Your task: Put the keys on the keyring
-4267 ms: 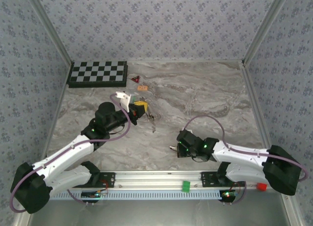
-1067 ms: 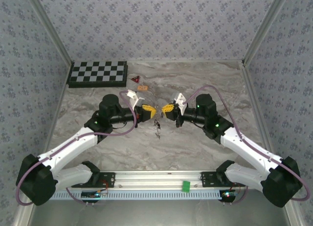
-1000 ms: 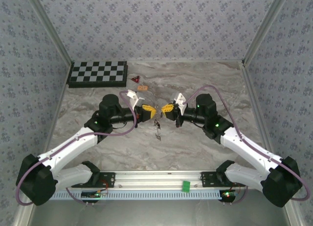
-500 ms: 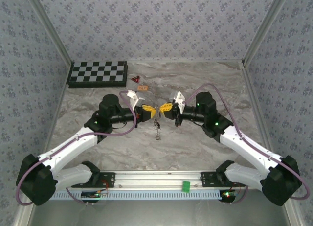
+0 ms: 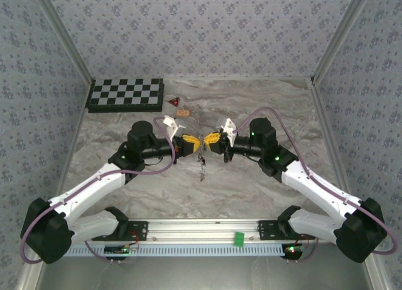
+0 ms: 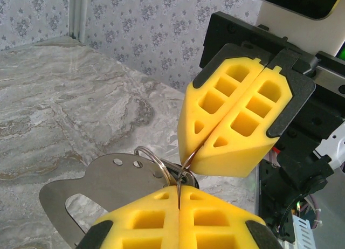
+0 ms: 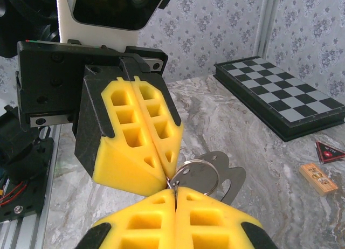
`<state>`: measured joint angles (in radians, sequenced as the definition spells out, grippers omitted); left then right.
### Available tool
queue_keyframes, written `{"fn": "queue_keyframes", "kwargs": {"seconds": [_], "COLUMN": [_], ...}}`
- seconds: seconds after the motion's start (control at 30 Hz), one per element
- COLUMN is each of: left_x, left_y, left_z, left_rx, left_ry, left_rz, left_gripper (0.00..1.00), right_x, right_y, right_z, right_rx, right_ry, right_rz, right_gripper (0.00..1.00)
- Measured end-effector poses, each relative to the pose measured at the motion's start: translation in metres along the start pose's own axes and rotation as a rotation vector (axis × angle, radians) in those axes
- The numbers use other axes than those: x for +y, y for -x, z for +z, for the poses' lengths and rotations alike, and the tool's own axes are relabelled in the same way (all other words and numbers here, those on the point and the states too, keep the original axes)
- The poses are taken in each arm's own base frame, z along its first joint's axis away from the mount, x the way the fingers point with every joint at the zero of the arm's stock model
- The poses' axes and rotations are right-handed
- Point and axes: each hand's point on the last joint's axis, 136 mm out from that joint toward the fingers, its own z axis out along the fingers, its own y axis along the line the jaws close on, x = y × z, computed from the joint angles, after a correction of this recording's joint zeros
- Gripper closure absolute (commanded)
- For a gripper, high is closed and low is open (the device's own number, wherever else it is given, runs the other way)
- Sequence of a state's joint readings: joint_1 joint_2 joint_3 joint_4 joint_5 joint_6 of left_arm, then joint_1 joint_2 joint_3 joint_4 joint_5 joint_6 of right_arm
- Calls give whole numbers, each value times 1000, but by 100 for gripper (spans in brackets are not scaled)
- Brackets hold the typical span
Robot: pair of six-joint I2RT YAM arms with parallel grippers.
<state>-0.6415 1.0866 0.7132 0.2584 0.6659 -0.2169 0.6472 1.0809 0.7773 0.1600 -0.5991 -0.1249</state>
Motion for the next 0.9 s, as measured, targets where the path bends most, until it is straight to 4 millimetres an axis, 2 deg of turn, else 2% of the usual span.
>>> {"fn": "queue_keyframes", "kwargs": {"seconds": [0.9], "left_x": [2], "left_y": [1], "left_z": [0], "left_rx": [-3], "left_ry": [11], "left_rz": [0], "left_gripper": [100], "right_x": [-5], "right_y": [-2], "right_z": [-2], "right_rx": [5], "right_ry": [-19], "right_rz": [9], "right_gripper": [100]}}
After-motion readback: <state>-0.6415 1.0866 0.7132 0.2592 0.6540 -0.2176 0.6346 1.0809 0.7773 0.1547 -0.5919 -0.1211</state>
